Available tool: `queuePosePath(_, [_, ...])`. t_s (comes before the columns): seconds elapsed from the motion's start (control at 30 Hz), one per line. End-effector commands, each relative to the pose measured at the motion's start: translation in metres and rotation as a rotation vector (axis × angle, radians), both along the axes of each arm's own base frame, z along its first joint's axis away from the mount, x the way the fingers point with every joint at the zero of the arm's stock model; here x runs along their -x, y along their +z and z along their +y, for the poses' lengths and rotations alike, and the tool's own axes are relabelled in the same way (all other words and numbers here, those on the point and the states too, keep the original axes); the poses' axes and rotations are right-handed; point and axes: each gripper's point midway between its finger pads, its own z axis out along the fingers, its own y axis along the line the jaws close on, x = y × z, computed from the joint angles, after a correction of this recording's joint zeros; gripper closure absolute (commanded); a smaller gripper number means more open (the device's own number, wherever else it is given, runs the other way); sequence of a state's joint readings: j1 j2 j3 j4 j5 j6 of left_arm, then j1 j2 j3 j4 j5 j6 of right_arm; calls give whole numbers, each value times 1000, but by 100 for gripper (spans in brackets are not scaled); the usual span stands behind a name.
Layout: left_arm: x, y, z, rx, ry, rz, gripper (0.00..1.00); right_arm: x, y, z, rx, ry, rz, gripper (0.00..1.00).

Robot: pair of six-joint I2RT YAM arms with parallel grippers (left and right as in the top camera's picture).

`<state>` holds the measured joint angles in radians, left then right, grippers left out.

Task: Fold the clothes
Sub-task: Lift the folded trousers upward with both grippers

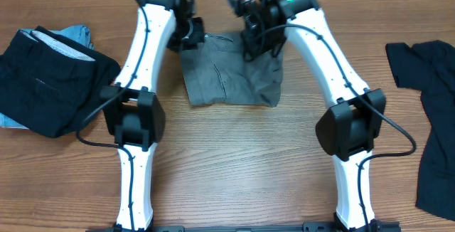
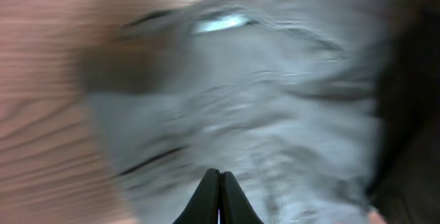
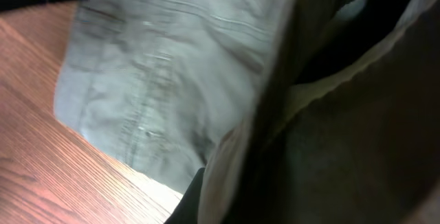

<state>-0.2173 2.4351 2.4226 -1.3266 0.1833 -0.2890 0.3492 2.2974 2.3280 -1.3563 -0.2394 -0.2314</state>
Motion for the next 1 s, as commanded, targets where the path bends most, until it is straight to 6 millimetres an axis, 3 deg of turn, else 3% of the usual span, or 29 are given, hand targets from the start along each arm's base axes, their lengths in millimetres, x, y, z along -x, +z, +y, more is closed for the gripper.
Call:
queuePosePath(0.0, [2,20,-49,80,-48,-55,96,-7,51,-30,-39,-82,-82,96])
queuePosePath(0.2, [12,3,-79,85,-69,-31,96,-9,70,-50,-48,-121,-114,96])
queuePosePath(0.43, [30,-50,-83,61,-74,55,96,-8,73,-52,-48,-119,-121,96])
queuePosePath(0.53, [36,-62,-106,122,-114,59,96,-6,73,-52,-45,-116,-119,96])
queuePosePath(0.73, [30,-46,-140,203,-167,-9,96,-4,91,-58,-32,-111,-167,96])
queuePosePath(0.83, [25,-31,-146,217,-179,-43,96,-4,102,-68,-34,-132,-191,96])
queuePosePath(0.97, [30,-39,-143,196,-177,-22,96,-5,102,-77,-34,-152,-186,96])
